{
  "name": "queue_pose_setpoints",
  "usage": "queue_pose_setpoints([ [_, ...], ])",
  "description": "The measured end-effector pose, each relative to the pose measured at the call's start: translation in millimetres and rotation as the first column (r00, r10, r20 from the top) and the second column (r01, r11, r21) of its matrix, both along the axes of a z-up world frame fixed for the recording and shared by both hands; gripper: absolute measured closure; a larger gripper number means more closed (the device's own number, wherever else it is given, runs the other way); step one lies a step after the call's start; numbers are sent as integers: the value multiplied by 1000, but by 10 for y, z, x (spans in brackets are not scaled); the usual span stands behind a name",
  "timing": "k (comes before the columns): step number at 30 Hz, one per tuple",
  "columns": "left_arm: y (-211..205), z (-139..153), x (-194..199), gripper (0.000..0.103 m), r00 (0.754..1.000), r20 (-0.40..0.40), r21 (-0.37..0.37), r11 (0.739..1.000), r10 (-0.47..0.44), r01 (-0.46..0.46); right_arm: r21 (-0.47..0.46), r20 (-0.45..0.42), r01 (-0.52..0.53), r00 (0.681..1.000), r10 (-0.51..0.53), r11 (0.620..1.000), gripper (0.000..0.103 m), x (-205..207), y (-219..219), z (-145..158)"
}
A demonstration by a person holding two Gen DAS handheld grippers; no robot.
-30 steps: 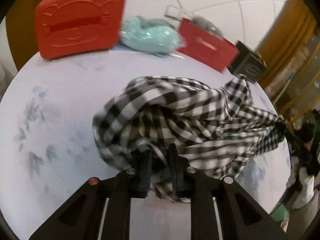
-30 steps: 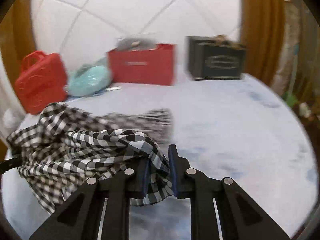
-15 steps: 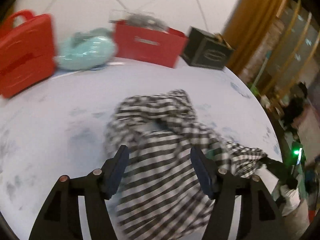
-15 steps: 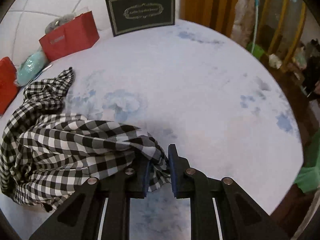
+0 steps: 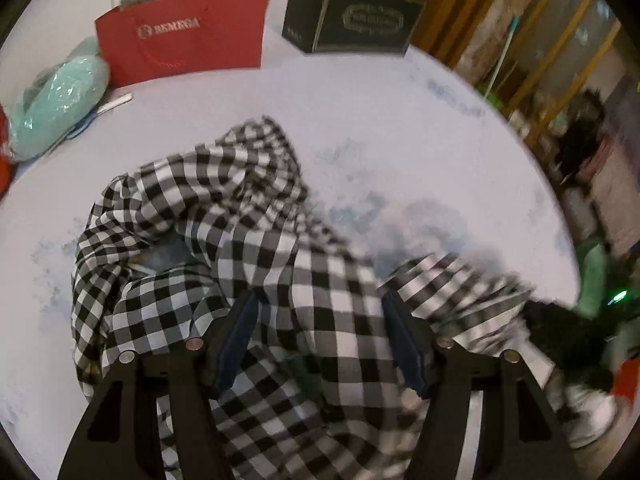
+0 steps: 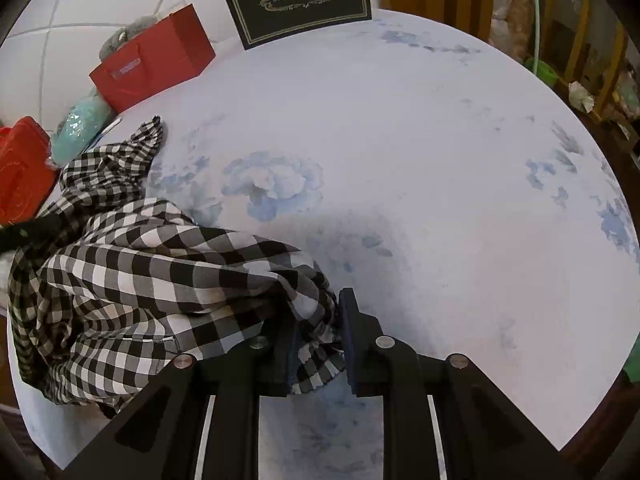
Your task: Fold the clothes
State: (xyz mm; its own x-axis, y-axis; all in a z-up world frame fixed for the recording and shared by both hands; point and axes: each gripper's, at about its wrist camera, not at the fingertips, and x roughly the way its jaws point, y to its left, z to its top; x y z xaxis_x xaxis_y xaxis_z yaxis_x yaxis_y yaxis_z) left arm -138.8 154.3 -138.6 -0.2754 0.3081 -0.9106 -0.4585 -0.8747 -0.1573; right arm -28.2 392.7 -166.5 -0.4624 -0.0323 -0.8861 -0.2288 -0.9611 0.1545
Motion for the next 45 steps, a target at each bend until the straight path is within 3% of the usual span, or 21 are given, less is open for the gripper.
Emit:
queue_pose_setpoints([
  [1, -9, -62, -2, 54, 1000, -12, -36, 999, 1, -1, 4, 6, -7, 1000, 7, 1000, 82, -12, -23, -11],
  [2, -37, -107, -12, 95, 1000, -26, -74, 997, 11, -13, 15, 8, -14, 1000, 14, 1000, 82, -28, -55, -19],
  [3, -98, -126, -36, 99, 999, -33, -99, 994, 35, -38, 27, 7, -20, 1000, 19, 999, 82, -38, -82, -26],
  [6, -477, 38, -93, 99, 986, -81, -67, 986, 146, -152, 62, 1, -29, 1000, 29, 998, 82, -73, -135, -41],
  [9, -1122, 391, -133, 99, 933, -207, -62, 948, 295, -313, 106, -42, -7, 999, 12, 994, 90, -114, -116, 88],
  [11, -1679, 593, -124, 99, 873, -279, -70, 899, 399, -433, 131, -116, 38, 993, -23, 991, 90, -137, -59, 304],
  [13, -2278, 692, -67, 99, 800, -325, -84, 828, 504, -555, 135, -185, 77, 981, -51, 988, 90, -173, -5, 523],
  [18, -3513, 463, 217, 99, 658, -299, -156, 645, 691, -748, 169, -249, 91, 967, -47, 981, 90, -341, -87, 802],
  [21, -3857, 108, 381, 99, 630, -246, -235, 586, 736, -776, 194, -222, 100, 974, -56, 976, 90, -414, -161, 770],
  [23, -3990, -164, 506, 99, 635, -189, -285, 577, 749, -765, 215, -163, 104, 984, -69, 971, 90, -447, -169, 662],
  [25, -4015, -254, 576, 98, 645, -128, -241, 608, 753, -757, 184, -111, 108, 990, -89, 977, 87, -451, -136, 533],
  [27, -4015, -296, 631, 90, 658, -68, -171, 641, 750, -749, 135, -85, 116, 991, -105, 984, 86, -405, -97, 454],
  [28, -3962, -258, 624, 79, 675, -66, -142, 662, 735, -736, 128, -82, 118, 991, -108, 985, 79, -383, -93, 454],
  [29, -3873, -179, 593, 65, 697, -83, -118, 688, 712, -716, 121, -82, 119, 991, -110, 985, 62, -358, -88, 466],
  [31, -3695, -23, 531, 50, 739, -120, -71, 737, 663, -672, 108, -83, 121, 990, -112, 987, 38, -312, -81, 496],
  [34, -3359, 180, 342, 47, 801, -165, -8, 812, 575, -584, 101, -92, 108, 991, -99, 989, 29, -283, -105, 572],
  [35, -3202, 218, 254, 44, 825, -174, 0, 838, 538, -546, 95, -92, 101, 992, -92, 990, 13, -279, -117, 588],
  [37, -2855, 257, 72, 39, 872, -189, 0, 888, 451, -459, 79, -92, 76, 993, -69, 994, 0, -276, -152, 604],
  [41, -2055, 276, -280, 37, 950, -206, -43, 968, 235, -249, 80, -82, 36, 996, -29, 996, 0, -279, -234, 600],
  [45, -1447, 132, -498, 35, 978, -195, -87, 992, 76, -94, 91, -46, 4, 999, 0, 996, 0, -340, -264, 524],
])
